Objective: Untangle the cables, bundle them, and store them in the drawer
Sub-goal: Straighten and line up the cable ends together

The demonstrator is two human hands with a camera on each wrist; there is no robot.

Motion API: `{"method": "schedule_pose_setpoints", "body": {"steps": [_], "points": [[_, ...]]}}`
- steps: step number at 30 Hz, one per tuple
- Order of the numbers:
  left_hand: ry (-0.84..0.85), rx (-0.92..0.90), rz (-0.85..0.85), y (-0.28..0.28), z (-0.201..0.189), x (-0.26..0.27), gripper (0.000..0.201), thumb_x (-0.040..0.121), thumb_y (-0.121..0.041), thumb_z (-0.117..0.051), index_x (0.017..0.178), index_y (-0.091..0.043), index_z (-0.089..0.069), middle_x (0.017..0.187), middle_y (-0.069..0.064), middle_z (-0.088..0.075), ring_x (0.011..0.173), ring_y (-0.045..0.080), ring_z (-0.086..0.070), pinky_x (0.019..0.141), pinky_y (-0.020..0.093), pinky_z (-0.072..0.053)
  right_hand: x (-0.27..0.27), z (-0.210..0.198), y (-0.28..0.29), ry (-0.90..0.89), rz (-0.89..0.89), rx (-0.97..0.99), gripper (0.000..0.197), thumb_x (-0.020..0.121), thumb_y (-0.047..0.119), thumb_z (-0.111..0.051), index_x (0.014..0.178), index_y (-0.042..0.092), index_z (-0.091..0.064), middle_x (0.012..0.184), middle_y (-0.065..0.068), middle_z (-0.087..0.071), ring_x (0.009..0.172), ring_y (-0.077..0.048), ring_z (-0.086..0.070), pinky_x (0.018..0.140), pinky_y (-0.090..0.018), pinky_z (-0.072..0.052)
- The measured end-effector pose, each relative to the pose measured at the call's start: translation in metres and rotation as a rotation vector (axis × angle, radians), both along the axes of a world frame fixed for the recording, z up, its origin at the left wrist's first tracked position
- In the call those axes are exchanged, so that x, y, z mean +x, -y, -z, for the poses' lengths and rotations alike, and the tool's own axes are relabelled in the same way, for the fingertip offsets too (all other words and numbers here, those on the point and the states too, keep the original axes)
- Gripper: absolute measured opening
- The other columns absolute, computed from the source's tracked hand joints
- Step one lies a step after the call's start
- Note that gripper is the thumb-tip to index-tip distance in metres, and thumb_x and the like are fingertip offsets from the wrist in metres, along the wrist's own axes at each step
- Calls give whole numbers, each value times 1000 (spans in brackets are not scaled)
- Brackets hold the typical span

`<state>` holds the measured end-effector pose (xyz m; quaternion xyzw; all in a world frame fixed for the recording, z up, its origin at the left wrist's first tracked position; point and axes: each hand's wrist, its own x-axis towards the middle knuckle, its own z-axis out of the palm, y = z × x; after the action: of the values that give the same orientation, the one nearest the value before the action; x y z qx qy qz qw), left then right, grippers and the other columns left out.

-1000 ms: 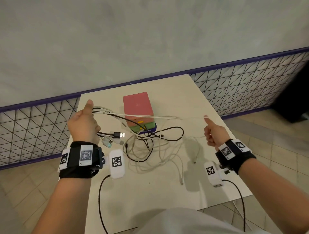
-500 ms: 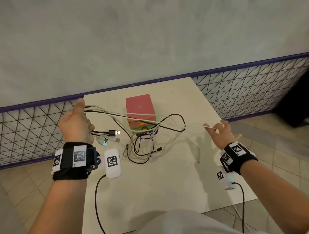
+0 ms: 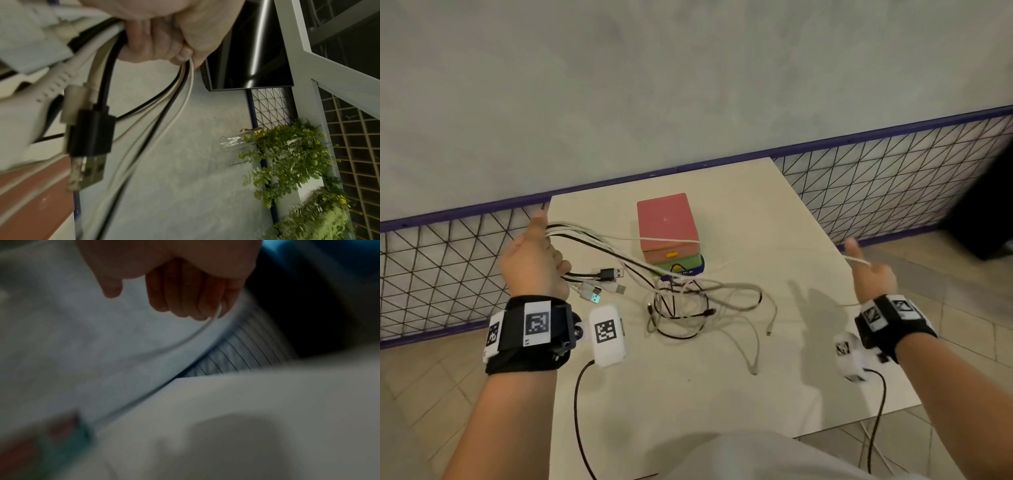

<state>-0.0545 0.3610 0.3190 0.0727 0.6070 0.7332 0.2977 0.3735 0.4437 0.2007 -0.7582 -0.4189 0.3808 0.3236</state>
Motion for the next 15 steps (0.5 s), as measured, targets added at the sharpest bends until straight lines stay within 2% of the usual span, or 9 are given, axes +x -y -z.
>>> {"method": "schedule_pose_setpoints", "body": {"steps": [2, 3, 4, 6, 9, 10, 12, 14, 15], "points": [[2, 15, -12, 1, -2, -5, 28, 84, -36, -67, 66, -22, -51, 36, -11, -26, 32, 8, -20, 36, 18, -16, 5, 7, 2, 730, -389, 16, 71, 80, 79, -26, 63, 15, -50, 61, -3, -54, 67, -26, -53, 68, -33, -49], [8, 21, -15, 2, -3, -6, 27, 84, -36, -67, 67, -22, -51, 36, -11, -26, 32, 9, -20, 36, 19, -15, 8, 14, 2, 954, -552, 50, 69, 82, 77, -24, 58, 16, -47, 58, 0, -52, 68, -25, -51, 67, -32, -47], [11, 29, -18, 1, -4, -6, 28, 84, -35, -67, 66, -22, -50, 36, -11, -26, 33, 9, -20, 37, 19, -15, 10, 21, 0, 1082, -658, 64, 66, 85, 73, -25, 55, 17, -43, 56, 3, -48, 71, -22, -47, 67, -31, -44], [2, 47, -22, 0, -6, -3, 31, 84, -35, -67, 63, -22, -50, 36, -11, -26, 33, 9, -20, 37, 19, -15, 10, 32, -4, 1193, -715, 47, 60, 91, 65, -24, 59, 21, -49, 61, 6, -48, 81, -20, -43, 72, -31, -36], [-16, 58, -9, -2, -6, 4, 31, 85, -37, -67, 62, -22, -52, 40, -10, -28, 34, 8, -21, 37, 19, -15, 5, 40, -6, 1238, -676, -31, 64, 93, 62, -16, 95, 28, -70, 96, 5, -63, 105, -22, -42, 87, -36, -33], [-16, 63, -7, -2, -7, 4, 30, 85, -37, -67, 62, -22, -53, 41, -10, -28, 35, 8, -21, 37, 19, -15, 3, 41, -7, 1241, -687, -77, 62, 92, 62, -15, 110, 32, -66, 111, 4, -61, 113, -23, -39, 93, -38, -31], [-7, 70, -16, -3, -9, 2, 28, 84, -38, -67, 65, -22, -54, 42, -10, -28, 36, 9, -21, 37, 19, -15, 4, 47, -8, 1245, -717, -230, 58, 90, 64, -25, 136, 33, -44, 135, 1, -47, 128, -25, -32, 102, -42, -27], [-5, 59, -30, -2, -10, -2, 28, 83, -38, -68, 64, -22, -56, 43, -9, -30, 38, 9, -22, 38, 20, -15, 6, 49, -10, 1179, -699, -357, 68, 86, 60, -41, 145, 27, -28, 145, -3, -34, 132, -27, -33, 106, -43, -29], [-5, 54, -33, -2, -11, -3, 28, 83, -38, -68, 64, -22, -56, 44, -9, -31, 38, 9, -23, 38, 21, -15, 5, 49, -11, 1091, -691, -371, 67, 85, 54, -48, 143, 26, -29, 144, -5, -31, 130, -29, -39, 105, -42, -33]]}}
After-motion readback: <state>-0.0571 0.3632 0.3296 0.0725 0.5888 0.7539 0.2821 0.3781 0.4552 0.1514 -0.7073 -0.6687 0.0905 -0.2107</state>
